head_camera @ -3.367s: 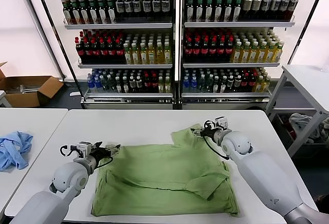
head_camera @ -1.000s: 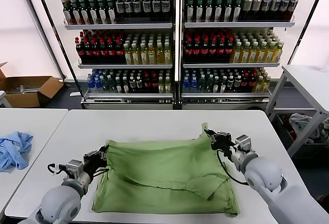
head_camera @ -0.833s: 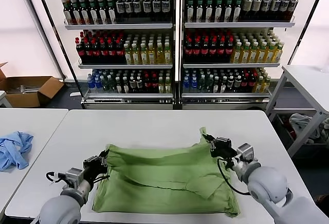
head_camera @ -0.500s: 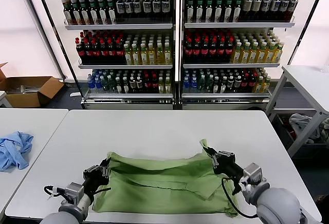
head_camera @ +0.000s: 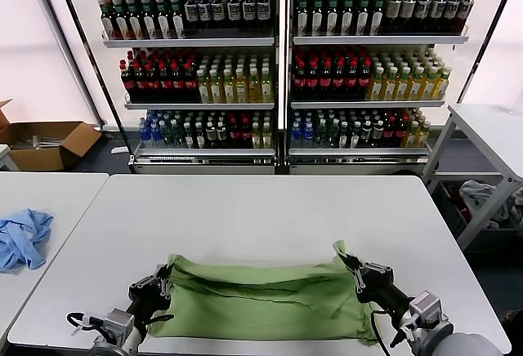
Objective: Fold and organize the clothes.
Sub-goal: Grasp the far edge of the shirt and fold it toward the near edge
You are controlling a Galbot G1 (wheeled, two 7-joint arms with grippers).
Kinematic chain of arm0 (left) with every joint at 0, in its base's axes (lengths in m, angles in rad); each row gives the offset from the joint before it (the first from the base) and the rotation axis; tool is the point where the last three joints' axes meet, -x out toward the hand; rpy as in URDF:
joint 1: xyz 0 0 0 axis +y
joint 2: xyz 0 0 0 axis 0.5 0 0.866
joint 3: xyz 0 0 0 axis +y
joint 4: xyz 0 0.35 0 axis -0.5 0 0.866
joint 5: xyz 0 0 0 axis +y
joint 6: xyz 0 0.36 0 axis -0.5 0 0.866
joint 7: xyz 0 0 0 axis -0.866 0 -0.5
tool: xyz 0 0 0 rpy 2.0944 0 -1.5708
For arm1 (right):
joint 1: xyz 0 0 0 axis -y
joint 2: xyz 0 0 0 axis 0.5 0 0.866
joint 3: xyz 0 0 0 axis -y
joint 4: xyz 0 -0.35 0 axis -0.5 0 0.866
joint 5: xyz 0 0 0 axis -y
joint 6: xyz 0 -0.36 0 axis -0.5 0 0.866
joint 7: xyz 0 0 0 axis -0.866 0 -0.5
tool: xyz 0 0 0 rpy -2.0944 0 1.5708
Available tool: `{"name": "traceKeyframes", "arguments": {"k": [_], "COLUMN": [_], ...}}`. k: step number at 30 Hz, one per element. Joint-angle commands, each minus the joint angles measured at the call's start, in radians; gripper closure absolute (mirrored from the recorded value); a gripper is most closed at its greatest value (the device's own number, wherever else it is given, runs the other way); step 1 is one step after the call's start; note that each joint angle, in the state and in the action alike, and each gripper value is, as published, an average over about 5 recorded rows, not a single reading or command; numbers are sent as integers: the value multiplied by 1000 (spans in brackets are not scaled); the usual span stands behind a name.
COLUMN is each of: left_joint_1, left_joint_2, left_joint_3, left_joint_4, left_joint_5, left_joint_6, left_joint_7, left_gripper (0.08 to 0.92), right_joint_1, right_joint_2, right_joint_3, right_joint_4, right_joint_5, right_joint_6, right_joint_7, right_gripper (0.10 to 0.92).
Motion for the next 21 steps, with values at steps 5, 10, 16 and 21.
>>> {"name": "traceKeyframes", "arguments": {"k": [5, 10, 16, 21], "left_joint_1": [61, 87, 109, 123], "left_joint_2": [-4, -6, -8, -7], "left_joint_3": [18, 31, 28, 32], "left_joint_4": [-15, -19, -25, -26], "left_joint_5": [59, 89, 111, 125], "left_joint_6": [4, 4, 6, 13], "left_joint_7": [-16, -34, -51, -53], "left_gripper": [917, 917, 917, 917], "right_joint_1": [-121, -153, -162, -170], "right_joint_2": [26, 54, 100, 133], "right_joint_3": [23, -20, -97, -141], "right_joint_4": [27, 28, 15, -1], "right_joint_5": [-28, -46, -48, -52], "right_joint_6": [24, 40, 57, 74], "right_joint_7": [43, 139, 320, 452], "right_gripper": [919, 919, 919, 919]}}
